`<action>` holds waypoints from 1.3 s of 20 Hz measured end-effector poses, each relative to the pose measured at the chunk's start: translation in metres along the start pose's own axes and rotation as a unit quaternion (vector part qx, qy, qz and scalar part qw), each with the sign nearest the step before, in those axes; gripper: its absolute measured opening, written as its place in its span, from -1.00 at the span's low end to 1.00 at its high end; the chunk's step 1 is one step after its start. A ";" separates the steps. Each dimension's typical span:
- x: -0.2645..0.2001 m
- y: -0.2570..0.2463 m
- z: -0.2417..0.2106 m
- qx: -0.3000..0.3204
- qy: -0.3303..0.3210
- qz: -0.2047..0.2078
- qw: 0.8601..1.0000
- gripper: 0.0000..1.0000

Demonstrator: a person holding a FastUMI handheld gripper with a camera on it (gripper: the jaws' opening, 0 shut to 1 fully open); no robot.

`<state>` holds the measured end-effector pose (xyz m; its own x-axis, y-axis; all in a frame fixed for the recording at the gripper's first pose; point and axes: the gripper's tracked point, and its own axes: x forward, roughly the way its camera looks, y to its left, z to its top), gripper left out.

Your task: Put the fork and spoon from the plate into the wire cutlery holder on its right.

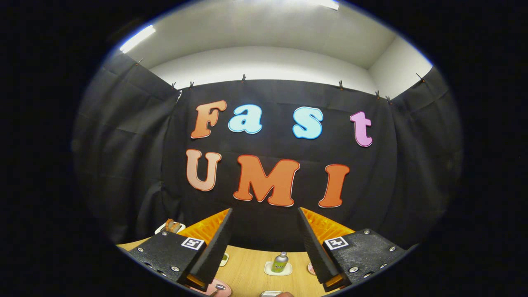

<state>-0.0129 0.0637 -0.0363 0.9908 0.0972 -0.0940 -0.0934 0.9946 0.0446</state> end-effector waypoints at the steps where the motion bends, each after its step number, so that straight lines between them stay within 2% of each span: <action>1: 0.001 0.007 -0.003 0.002 0.005 0.005 1.000 0.81; 7: 0.012 0.044 -0.042 0.009 0.050 0.029 0.998 0.81; 12: 0.016 0.075 -0.111 0.022 0.137 0.051 0.989 0.81; 15: 0.016 0.098 -0.154 0.045 0.204 0.069 0.975 0.81; 19: 0.008 0.117 -0.210 0.033 0.278 0.079 0.957 0.82; 22: -0.002 0.128 -0.250 0.020 0.339 0.082 0.937 0.82; 26: -0.023 0.146 -0.304 0.031 0.422 0.088 0.902 0.82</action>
<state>-0.0791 0.2172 -0.3296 0.5321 0.2723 -0.8017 -0.2108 0.9597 0.1860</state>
